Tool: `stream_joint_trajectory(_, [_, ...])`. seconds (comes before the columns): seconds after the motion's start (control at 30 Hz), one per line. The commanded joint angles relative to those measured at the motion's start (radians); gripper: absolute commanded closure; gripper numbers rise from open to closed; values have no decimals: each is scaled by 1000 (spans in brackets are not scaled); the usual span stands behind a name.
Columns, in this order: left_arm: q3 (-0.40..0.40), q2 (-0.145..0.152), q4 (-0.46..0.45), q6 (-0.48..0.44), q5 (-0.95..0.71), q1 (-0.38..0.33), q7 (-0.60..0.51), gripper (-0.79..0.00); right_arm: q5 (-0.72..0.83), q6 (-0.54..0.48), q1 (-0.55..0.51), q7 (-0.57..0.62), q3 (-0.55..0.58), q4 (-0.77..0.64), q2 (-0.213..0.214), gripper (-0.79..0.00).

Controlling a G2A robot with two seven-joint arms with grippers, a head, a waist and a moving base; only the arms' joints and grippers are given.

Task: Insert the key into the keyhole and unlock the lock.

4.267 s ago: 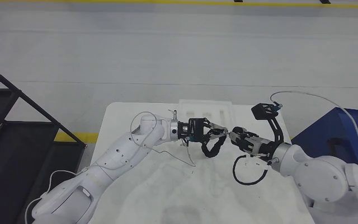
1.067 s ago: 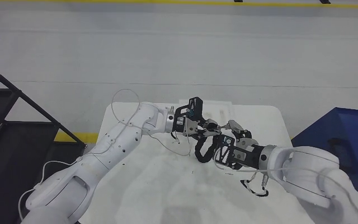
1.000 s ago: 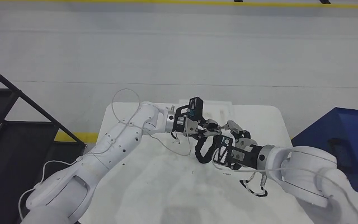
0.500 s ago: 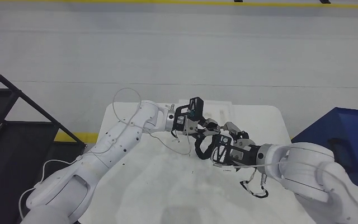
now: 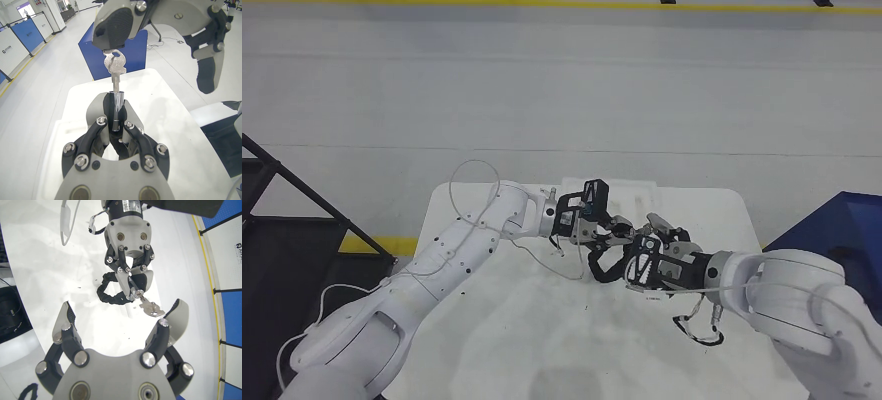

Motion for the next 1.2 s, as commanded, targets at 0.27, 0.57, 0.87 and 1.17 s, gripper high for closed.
stream_joint_trajectory(0.27, [37, 28, -17, 0, -4, -15, 23, 0, -218, -32, -32, -63, -8, -50, 7, -385])
stream_joint_trajectory(0.57, [83, 43, -20, 0, -22, -37, 50, 0, -345, -32, -45, -112, -40, -68, 6, -268])
stream_joint_trajectory(0.87, [115, 50, -10, 0, -34, -59, 80, 0, -400, -13, -57, -122, -49, -74, 4, -95])
stream_joint_trajectory(1.17, [133, 53, -7, 0, -31, -70, 95, 0, -342, 21, -76, -136, -23, -78, 2, 0])
